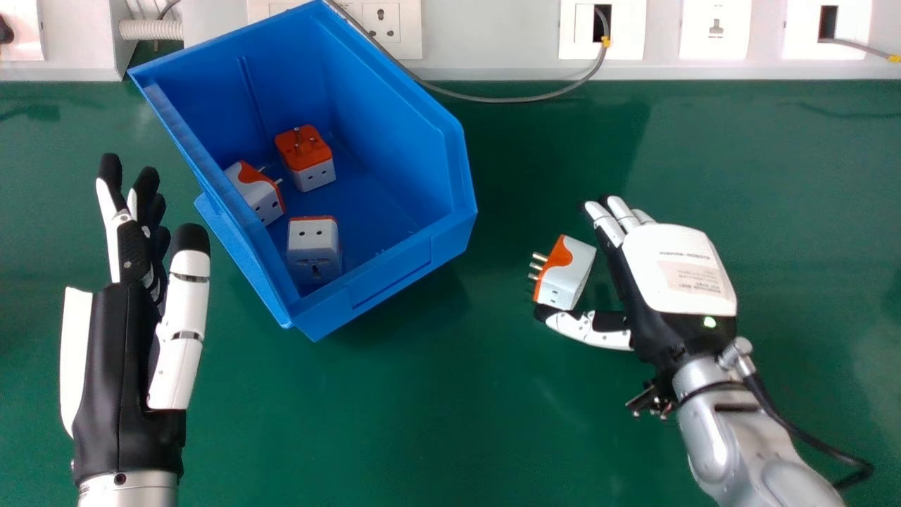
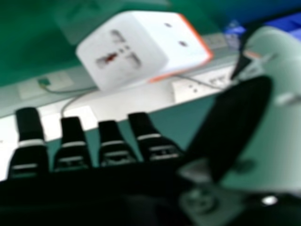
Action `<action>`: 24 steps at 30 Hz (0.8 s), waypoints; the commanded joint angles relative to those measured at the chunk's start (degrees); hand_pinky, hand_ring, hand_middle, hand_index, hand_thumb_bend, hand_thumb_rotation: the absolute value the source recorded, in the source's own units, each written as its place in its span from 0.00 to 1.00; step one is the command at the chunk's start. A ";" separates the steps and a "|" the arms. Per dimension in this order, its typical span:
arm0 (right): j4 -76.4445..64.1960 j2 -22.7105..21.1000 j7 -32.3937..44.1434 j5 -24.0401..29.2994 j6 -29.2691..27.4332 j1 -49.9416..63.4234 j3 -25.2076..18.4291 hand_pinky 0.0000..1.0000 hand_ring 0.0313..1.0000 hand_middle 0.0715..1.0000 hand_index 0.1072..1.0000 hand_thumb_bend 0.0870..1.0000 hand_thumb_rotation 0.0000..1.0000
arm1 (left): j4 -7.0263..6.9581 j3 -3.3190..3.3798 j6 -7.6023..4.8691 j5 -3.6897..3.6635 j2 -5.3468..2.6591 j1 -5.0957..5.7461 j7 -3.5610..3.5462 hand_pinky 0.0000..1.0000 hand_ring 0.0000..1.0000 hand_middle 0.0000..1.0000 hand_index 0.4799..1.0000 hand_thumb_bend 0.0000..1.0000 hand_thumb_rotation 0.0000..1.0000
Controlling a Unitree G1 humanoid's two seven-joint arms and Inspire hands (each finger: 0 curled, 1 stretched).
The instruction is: Pick all objects and put in blue box
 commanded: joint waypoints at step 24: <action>18.68 2.57 4.35 2.74 4.42 -15.99 5.94 0.74 0.86 0.90 0.85 0.41 0.51 | -3.71 0.82 2.41 -1.61 0.59 0.97 -1.02 1.00 1.00 1.00 0.98 0.34 0.85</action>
